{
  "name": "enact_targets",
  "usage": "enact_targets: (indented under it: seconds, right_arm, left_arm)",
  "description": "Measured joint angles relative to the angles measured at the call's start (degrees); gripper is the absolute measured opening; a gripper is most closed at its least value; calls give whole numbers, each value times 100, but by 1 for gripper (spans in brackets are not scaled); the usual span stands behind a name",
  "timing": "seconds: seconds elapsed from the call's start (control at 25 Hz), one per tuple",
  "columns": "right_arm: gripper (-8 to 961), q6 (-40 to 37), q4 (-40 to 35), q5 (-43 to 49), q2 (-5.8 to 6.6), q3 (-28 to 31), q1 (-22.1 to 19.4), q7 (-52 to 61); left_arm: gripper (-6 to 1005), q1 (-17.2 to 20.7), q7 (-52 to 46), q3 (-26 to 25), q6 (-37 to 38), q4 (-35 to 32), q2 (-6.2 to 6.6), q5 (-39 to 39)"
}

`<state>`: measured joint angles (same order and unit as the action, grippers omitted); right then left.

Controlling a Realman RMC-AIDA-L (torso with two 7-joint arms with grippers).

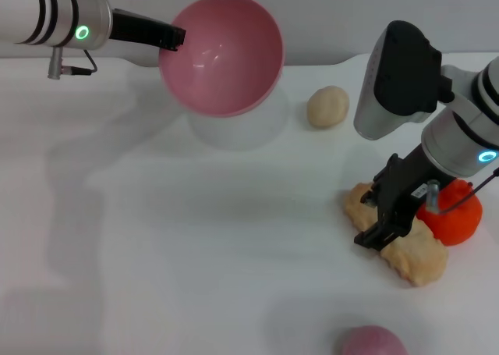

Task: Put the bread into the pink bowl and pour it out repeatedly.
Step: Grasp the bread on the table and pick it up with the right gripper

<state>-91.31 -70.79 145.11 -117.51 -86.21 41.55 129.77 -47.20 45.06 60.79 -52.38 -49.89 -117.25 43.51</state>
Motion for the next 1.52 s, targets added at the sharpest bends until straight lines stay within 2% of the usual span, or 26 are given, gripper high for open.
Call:
enact_targets:
  seconds: [0.92, 1.52]
  right_arm:
    - [668, -88, 82, 383, -16, -9, -171, 227]
    - [664, 96, 374, 568, -45, 57, -340, 274]
  left_arm:
    - [46, -71, -3, -5, 9, 13, 0, -63]
    - [46, -81, -5, 21, 8, 51, -45, -62]
